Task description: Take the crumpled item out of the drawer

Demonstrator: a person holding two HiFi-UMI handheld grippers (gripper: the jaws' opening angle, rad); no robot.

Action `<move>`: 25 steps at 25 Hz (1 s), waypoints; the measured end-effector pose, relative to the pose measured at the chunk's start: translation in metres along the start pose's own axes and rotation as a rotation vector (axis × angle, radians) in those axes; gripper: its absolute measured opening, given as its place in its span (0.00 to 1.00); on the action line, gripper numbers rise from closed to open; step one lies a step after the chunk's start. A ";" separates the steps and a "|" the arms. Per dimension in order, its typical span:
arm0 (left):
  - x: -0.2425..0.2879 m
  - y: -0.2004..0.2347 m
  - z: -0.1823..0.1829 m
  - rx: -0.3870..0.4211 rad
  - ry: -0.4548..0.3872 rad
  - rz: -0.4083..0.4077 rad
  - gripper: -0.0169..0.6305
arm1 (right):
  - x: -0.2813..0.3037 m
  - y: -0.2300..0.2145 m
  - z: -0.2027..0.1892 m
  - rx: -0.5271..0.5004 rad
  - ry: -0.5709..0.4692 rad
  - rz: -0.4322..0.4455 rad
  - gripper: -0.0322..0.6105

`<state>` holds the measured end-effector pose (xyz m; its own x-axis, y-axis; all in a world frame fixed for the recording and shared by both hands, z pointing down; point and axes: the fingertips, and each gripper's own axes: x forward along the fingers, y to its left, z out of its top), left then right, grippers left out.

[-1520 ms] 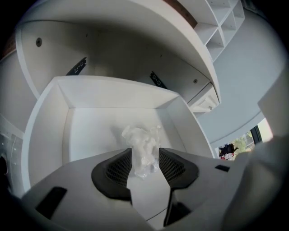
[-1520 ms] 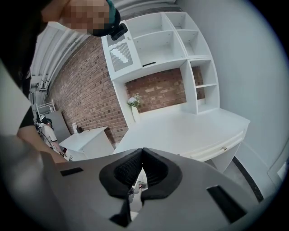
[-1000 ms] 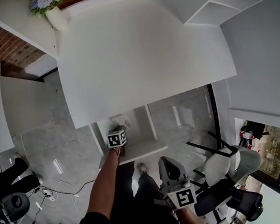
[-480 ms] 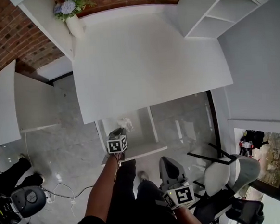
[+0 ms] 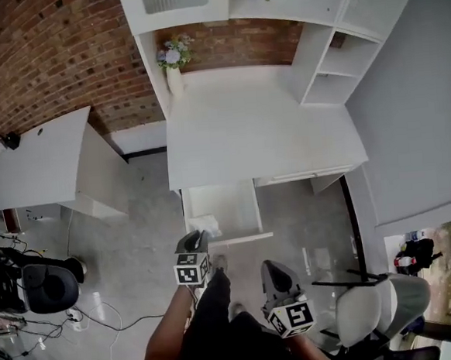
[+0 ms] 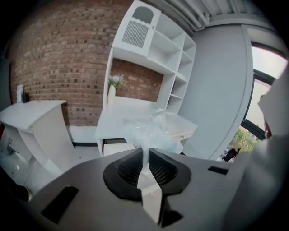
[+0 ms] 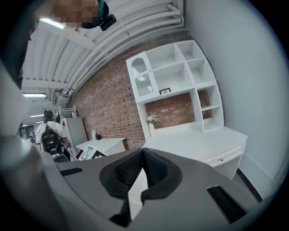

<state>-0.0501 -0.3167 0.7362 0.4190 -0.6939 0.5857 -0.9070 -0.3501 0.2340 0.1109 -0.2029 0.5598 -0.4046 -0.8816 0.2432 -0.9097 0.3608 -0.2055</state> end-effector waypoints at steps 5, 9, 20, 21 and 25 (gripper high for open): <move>-0.137 -0.048 -0.009 0.006 -0.106 0.032 0.12 | -0.078 0.045 0.001 -0.029 -0.038 0.078 0.07; -0.224 -0.088 -0.023 0.045 -0.160 0.019 0.12 | -0.126 0.085 0.004 -0.043 -0.061 0.124 0.07; -0.367 -0.100 -0.024 0.062 -0.353 0.096 0.12 | -0.161 0.159 0.015 -0.083 -0.086 0.132 0.07; -0.374 -0.102 -0.024 0.075 -0.358 0.089 0.12 | -0.162 0.163 0.015 -0.078 -0.085 0.129 0.07; -0.385 -0.099 -0.031 0.097 -0.360 0.059 0.12 | -0.165 0.180 0.013 -0.074 -0.075 0.114 0.07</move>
<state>-0.1232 0.0050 0.5117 0.3701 -0.8854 0.2814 -0.9289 -0.3491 0.1234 0.0153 0.0034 0.4708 -0.4999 -0.8530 0.1501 -0.8639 0.4788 -0.1564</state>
